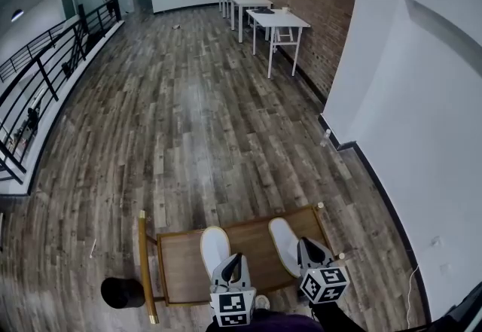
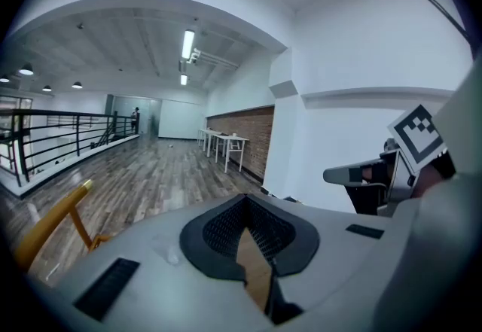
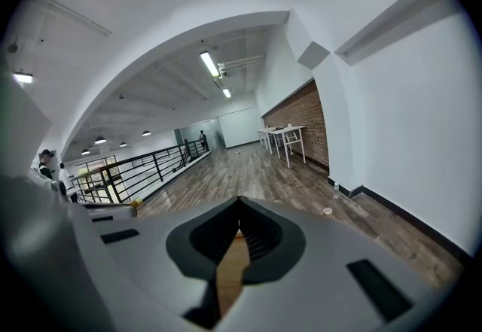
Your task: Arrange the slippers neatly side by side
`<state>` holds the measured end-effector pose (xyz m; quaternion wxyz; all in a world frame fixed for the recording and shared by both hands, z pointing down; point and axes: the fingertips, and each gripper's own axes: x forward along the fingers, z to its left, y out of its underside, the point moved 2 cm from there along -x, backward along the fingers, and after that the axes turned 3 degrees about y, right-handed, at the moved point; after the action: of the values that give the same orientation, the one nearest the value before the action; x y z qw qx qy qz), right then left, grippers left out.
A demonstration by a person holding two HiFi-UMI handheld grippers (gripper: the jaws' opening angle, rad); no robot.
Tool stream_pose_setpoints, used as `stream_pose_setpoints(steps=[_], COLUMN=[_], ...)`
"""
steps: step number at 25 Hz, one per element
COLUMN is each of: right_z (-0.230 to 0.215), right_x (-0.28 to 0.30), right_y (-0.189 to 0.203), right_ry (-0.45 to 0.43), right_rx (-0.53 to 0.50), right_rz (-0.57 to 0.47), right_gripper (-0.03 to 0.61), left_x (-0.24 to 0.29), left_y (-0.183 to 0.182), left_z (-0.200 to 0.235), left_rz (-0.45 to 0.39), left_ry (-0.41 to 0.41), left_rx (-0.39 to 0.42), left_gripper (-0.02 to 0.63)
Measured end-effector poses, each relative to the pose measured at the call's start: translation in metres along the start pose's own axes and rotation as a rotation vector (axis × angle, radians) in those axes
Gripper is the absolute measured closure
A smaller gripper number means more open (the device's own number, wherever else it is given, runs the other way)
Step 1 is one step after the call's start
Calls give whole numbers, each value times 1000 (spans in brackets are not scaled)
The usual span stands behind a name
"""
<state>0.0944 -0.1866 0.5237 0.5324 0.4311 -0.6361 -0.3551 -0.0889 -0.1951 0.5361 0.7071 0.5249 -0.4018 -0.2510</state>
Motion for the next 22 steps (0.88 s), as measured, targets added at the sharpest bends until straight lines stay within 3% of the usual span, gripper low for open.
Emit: stream_pose_setpoints(steps=[4,7,9,12,16,18,22], right_z=[-12,-22,-22,-12,-14,-16,-24], right_x=[-6,-8,-4,4,16,23,35], right_y=[-2,1,12,42,77,91,114], right_ry=[36,45,-3,-90,-83,-89,-100], right_rx=[11,8,-15,-114,-280,-310,-397], right_rz=[-9,5,57,187,318,372,462], right_gripper=[580,580,580,578,570,503,486], left_x=[18,27,29,28,23,20,15], left_y=[-2,-5,-5,-3,-1,0,3], left_z=[-17,-22,-22,-17,-4,3,15], left_rz=[11,6,4,10,13,14,17], left_ry=[98,100,88,63,23,-1,-43], left_rx=[119,92,62,34,15,7,-18], left_gripper=[614,614,614,614,614,614,614])
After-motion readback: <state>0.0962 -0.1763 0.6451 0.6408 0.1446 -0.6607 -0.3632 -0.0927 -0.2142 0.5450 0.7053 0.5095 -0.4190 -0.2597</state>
